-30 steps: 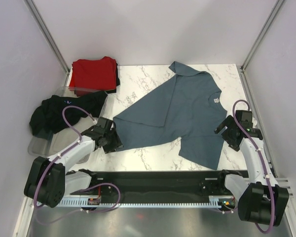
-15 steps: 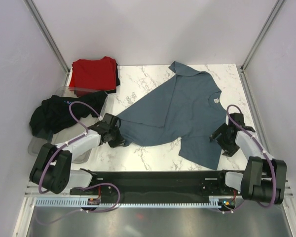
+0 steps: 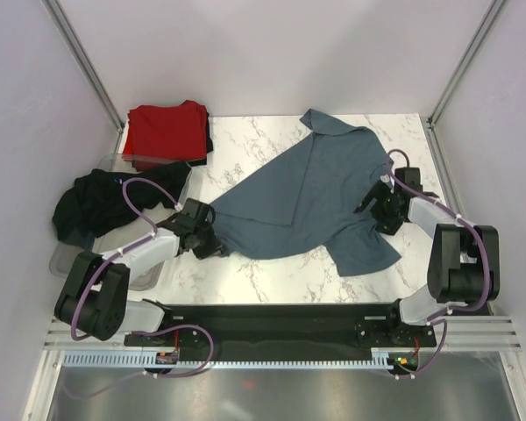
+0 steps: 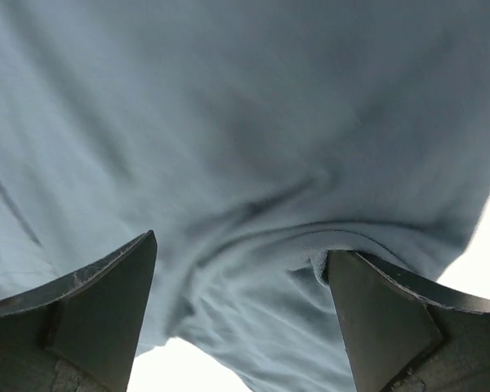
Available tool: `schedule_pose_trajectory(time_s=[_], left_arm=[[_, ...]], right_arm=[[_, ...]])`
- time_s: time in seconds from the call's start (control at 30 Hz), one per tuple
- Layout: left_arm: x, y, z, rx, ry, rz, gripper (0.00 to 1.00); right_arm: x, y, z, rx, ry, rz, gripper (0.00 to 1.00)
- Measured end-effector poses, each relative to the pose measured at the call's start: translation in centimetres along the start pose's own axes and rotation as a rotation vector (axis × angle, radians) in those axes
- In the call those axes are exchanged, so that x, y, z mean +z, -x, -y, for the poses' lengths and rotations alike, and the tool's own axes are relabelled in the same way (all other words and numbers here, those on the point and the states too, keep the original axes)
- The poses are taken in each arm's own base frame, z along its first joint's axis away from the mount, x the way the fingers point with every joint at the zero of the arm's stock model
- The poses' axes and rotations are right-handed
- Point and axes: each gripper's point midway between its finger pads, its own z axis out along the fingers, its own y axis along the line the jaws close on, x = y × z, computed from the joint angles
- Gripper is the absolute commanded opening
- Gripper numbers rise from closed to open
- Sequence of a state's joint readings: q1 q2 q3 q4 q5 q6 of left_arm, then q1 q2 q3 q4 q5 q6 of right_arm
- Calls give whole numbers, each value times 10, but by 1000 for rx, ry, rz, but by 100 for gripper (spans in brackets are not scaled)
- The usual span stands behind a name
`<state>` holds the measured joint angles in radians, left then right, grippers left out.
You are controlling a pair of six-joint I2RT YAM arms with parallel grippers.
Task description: Fold and stack the t-shirts
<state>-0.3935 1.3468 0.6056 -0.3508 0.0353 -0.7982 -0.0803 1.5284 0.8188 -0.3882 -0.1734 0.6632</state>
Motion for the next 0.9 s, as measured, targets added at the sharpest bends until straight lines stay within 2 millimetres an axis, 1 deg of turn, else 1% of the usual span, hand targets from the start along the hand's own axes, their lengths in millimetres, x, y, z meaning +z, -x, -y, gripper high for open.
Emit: schedule_pose_trajectory(time_s=[0.07, 0.13, 0.17, 0.23, 0.3, 0.37, 0.4, 0.47, 0.5, 0.53, 0.6, 0.73, 0.87, 0.9], left_arm=[[-1, 1, 0, -3, 2, 1, 2], [-4, 3, 0, -5, -1, 9, 2], [-5, 4, 1, -5, -6, 15, 2], [-9, 7, 4, -4, -19, 29, 2], [-11, 8, 5, -4, -27, 36, 2], [-11, 8, 6, -4, -31, 36, 2], [-12, 8, 7, -4, -33, 37, 2], [-14, 9, 8, -3, -38, 42, 2], [-14, 10, 8, -3, -41, 45, 2], [-16, 11, 9, -3, -46, 50, 2], [-17, 12, 10, -3, -53, 55, 2], [-18, 12, 11, -3, -54, 56, 2], [-17, 12, 12, -2, -58, 59, 2], [-17, 12, 12, -2, -58, 59, 2]], right_arm=[[0, 15, -12, -33, 31, 27, 91], [-8, 30, -19, -53, 34, 79, 91], [-14, 37, -19, -55, 20, 115, 91], [-30, 44, -11, -48, -32, 178, 92], [-43, 44, 6, -33, -98, 241, 91], [-50, 33, 33, -14, -176, 268, 89], [-51, 26, 48, -1, -214, 264, 84], [-50, 9, 79, 39, -297, 237, 81], [-49, 1, 93, 60, -338, 217, 81], [-48, -6, 103, 80, -367, 203, 80], [-47, -15, 110, 100, -390, 184, 78], [-42, -29, 115, 135, -383, 165, 73], [-41, -31, 110, 134, -341, 192, 72], [-40, -33, 106, 123, -330, 191, 71]])
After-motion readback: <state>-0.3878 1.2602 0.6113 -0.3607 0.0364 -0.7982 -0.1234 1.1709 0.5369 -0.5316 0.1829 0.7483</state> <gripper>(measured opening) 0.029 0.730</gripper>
